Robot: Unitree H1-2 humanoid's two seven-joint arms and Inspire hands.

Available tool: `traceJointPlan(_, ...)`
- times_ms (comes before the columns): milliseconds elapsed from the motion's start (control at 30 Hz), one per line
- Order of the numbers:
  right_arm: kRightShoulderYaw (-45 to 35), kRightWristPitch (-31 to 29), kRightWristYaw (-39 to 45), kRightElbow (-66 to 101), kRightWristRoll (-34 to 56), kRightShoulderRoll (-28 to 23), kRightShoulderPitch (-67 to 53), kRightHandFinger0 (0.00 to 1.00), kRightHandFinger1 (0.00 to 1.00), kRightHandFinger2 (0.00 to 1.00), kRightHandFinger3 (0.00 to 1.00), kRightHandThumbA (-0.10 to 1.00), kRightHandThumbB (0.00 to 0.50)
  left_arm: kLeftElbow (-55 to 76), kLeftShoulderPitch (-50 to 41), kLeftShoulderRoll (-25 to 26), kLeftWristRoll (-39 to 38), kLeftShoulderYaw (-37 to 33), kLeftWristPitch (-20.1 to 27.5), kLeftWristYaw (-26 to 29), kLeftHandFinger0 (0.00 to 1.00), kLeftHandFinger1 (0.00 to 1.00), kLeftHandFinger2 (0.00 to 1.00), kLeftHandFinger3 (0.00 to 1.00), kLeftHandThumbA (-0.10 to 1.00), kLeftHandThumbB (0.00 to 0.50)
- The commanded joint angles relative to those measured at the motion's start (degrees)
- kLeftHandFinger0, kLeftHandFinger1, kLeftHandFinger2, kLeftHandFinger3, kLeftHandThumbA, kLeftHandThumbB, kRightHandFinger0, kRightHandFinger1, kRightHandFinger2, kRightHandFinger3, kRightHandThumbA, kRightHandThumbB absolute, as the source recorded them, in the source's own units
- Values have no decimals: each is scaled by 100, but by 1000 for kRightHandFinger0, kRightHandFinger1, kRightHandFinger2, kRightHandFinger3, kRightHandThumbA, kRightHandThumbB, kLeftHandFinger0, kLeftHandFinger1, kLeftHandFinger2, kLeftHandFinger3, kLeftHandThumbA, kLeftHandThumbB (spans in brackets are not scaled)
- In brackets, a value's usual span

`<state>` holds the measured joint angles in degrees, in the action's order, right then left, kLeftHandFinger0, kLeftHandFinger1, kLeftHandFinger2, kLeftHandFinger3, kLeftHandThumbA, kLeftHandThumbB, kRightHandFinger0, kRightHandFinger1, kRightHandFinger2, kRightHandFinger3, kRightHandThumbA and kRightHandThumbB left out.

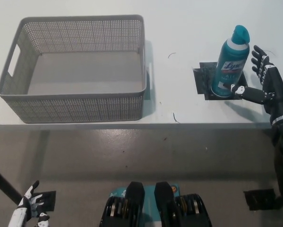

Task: Use the right hand to pick up an air purifying spray and put it inside a container

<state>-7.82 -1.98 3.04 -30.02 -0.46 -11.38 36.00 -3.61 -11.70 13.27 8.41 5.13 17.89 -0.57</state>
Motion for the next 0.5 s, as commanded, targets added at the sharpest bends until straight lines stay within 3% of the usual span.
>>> traceJointPlan(0,-155,-422,-11,-396,376,46,517,1000,1000,1000,1000,1000,500,177,25,70,-57,49,106,27,550,700,793,1000,-20,289)
traceJointPlan(67,-195,-561,18,-723,449,55,648,1000,1000,1000,1000,995,500,182,27,71,-25,50,81,37,539,691,788,1000,9,294)
traceJointPlan(467,-356,-952,125,-2180,775,243,1278,1000,1000,1000,1000,905,500,295,0,115,-60,53,-24,-26,555,705,802,1000,-49,280)
